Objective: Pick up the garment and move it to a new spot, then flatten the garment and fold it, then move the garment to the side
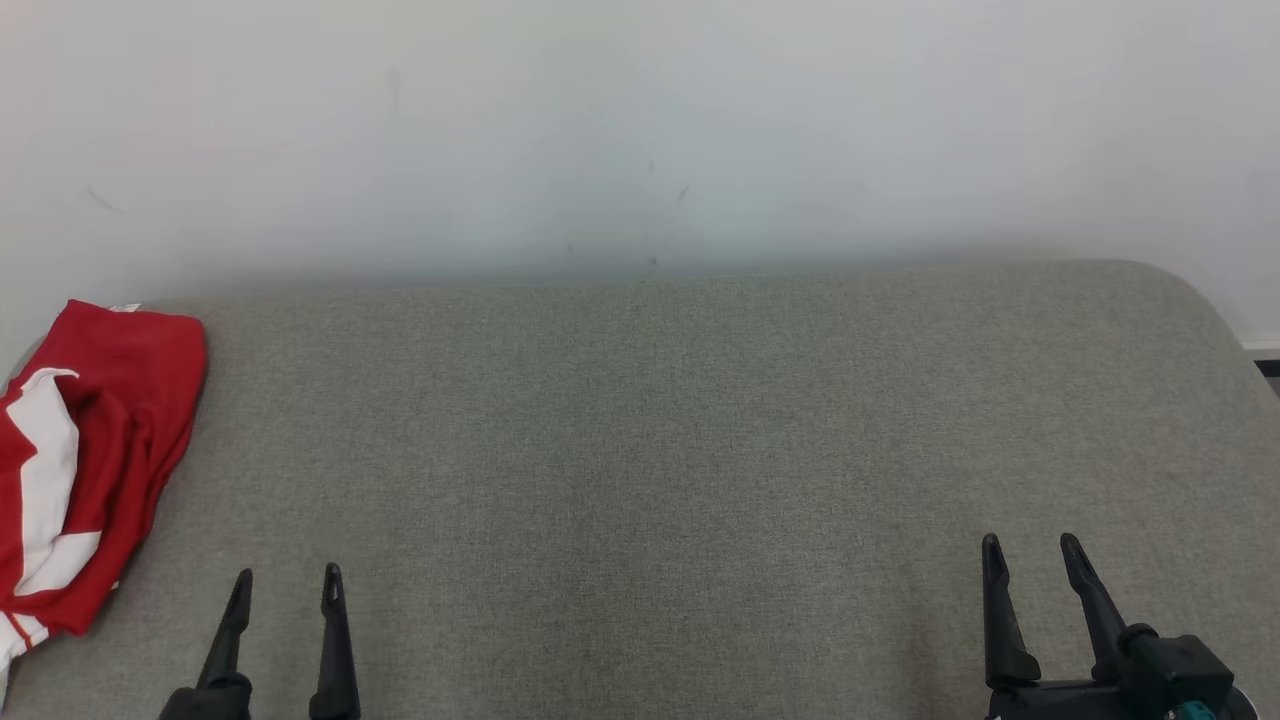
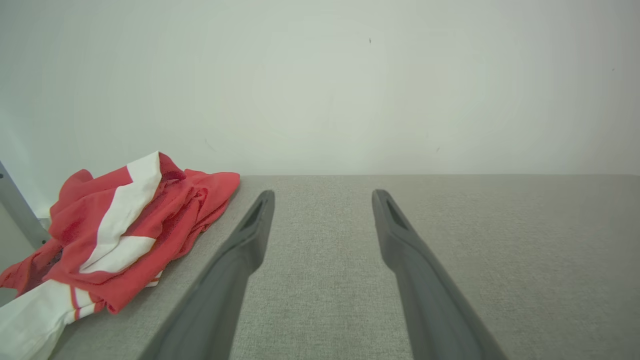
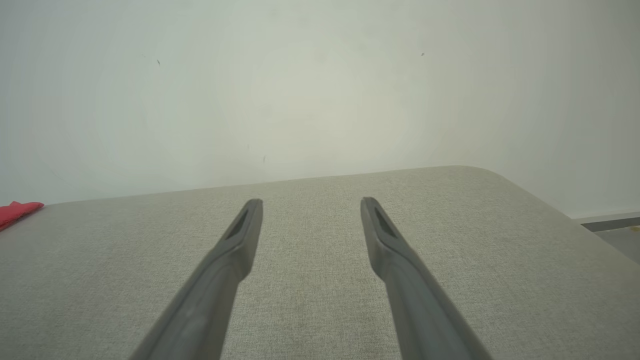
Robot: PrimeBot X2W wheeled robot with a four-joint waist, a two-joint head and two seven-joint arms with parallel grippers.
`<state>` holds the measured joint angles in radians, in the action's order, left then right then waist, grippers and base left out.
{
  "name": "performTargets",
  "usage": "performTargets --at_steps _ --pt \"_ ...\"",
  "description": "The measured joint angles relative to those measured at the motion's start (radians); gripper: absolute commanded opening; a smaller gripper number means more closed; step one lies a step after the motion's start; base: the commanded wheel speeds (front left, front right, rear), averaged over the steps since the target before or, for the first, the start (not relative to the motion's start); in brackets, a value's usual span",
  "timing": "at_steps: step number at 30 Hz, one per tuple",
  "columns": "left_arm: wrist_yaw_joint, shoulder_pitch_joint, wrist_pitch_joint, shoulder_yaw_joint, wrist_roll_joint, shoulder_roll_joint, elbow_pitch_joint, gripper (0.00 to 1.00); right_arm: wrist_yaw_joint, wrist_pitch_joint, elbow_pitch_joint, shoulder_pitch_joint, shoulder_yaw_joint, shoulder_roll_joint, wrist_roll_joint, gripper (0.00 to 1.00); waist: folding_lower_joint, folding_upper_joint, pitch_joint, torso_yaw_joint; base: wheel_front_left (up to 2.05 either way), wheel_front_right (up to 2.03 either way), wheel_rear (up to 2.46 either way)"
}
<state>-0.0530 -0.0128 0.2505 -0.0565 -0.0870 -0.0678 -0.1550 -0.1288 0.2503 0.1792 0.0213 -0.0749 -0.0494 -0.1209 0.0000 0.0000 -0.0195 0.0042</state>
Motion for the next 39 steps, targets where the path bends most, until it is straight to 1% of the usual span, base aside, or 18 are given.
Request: performTargets --at_steps 3,8,19,24,29,39 --pt "-0.027 -0.002 0.006 0.012 0.022 0.0 0.008 1.0 0.0 0.006 0.0 0.002 -0.002 0.0 0.017 1.0 0.0 0.0 -0.001 -0.001 0.0 0.0 0.0" --pt "-0.044 -0.004 0.012 0.001 0.043 0.0 -0.001 1.0 0.0 0.014 0.005 0.006 -0.005 0.0 0.034 1.0 0.0 0.0 -0.003 -0.001 0.0 0.0 0.0" --pt "-0.057 -0.002 0.012 -0.024 0.035 0.005 -0.104 1.0 0.0 0.014 0.015 0.013 -0.005 0.0 0.034 1.0 0.0 0.0 -0.014 0.004 0.0 0.0 0.0" --pt "-0.062 0.006 0.012 -0.036 0.034 0.005 -0.117 1.0 0.0 0.014 0.028 0.016 -0.008 0.0 0.027 1.0 0.0 0.0 -0.018 0.004 0.0 0.0 0.0" --pt "-0.063 0.006 0.012 -0.041 0.033 0.007 -0.116 1.0 0.0 0.014 0.074 0.016 -0.01 -0.001 0.006 1.0 0.0 0.0 -0.022 0.003 0.0 0.0 0.0" --pt "-0.07 0.008 0.012 -0.05 0.026 0.011 -0.121 1.0 0.0 0.014 0.098 -0.002 -0.008 -0.001 -0.01 1.0 0.0 0.0 -0.025 0.005 0.0 0.0 0.0"
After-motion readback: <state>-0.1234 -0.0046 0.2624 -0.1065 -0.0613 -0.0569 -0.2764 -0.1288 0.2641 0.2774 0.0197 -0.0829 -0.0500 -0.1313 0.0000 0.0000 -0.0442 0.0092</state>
